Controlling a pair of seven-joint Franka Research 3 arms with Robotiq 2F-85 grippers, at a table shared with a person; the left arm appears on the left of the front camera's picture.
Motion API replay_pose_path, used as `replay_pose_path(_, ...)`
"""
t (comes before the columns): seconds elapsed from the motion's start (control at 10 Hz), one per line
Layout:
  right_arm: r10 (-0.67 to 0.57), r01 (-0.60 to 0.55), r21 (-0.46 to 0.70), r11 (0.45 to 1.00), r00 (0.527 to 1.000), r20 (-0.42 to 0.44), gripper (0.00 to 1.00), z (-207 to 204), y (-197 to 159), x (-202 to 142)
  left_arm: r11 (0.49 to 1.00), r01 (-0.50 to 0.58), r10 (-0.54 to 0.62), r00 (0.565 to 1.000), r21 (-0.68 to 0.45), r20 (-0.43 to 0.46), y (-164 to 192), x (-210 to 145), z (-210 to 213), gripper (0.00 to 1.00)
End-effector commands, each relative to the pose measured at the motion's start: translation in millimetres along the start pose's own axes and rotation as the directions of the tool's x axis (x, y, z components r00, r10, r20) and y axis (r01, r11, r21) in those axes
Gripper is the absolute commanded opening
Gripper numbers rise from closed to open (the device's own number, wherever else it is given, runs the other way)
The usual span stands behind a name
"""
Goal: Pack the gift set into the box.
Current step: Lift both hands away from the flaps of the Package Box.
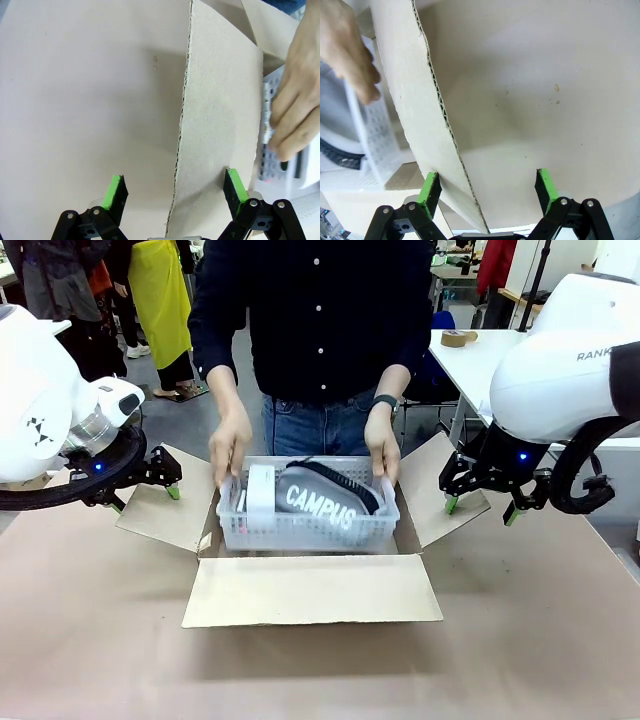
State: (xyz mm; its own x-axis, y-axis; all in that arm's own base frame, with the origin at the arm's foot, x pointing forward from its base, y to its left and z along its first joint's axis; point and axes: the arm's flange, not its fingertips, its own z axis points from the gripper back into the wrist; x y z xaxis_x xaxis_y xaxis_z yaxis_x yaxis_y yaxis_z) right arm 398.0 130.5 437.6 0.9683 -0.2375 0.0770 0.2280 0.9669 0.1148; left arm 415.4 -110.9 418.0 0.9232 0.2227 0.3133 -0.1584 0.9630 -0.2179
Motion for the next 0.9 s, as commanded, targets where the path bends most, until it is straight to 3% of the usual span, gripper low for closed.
replay_pose_path(0.0, -0.014, 0.014, -0.030, 0.999, 1.000, 0.009, 1.00, 2.0, 2.0, 4.3, 1.000, -0.012, 0.012, 1.000, 0.015, 0.002, -1.3, 0.1, 1.0, 1.00)
replay_pose_path(0.8, -0.014, 0.014, -0.030, 0.999, 1.000, 0.009, 1.00, 2.0, 2.0, 4.3, 1.000, -0.012, 0.012, 1.000, 0.015, 0.002, -1.3, 0.1, 1.0, 1.00)
